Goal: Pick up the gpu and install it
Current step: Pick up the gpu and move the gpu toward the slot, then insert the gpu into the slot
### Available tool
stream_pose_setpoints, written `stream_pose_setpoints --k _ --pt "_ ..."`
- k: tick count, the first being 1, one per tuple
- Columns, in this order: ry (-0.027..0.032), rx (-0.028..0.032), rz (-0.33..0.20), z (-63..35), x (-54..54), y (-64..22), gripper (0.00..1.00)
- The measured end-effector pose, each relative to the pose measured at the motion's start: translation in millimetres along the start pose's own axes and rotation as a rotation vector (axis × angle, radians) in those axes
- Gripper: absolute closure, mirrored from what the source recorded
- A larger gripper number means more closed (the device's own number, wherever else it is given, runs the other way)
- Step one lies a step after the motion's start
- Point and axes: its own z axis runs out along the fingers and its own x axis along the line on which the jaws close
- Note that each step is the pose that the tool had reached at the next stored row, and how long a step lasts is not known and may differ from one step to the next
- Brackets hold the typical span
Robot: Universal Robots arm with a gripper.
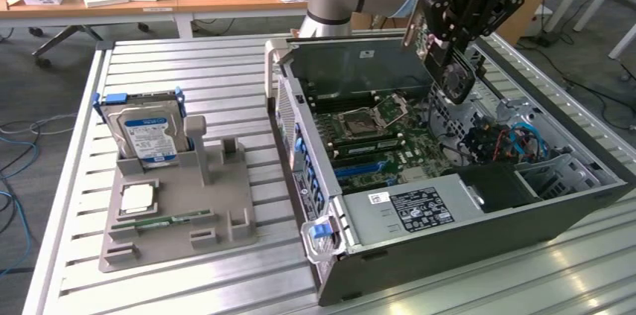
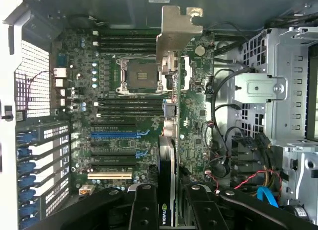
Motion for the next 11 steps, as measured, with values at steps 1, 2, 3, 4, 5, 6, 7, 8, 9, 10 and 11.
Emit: stream_pose_setpoints --k 1,2,3,4,5,6,7,8,9,10,11 --pt "0.0001 -0.0001 0.000 0.0 -1.0 0.0 0.74" --pt "0.0001 0.0000 0.000 0.1 -1.9 0.0 0.74" --pt "0.0001 0.0000 0.000 0.1 -2.5 0.1 0.74" --pt "0.0001 0.0000 0.000 0.1 -2.6 0.1 0.74" --pt "0.0000 0.0000 0.000 0.1 -2.6 0.1 0.74" --pt "0.0001 0.0000 0.000 0.1 -2.6 0.1 0.74" --pt "0.0001 0.0000 0.000 0.1 -2.6 0.1 0.74" --pt "0.0001 0.0000 0.000 0.1 -2.6 0.1 0.74" --pt "0.0001 0.0000 0.000 0.1 -2.6 0.1 0.74" --pt "0.0001 0.0000 0.000 0.1 -2.6 0.1 0.74" --pt "0.0001 0.0000 0.000 0.1 -2.6 0.1 0.74"
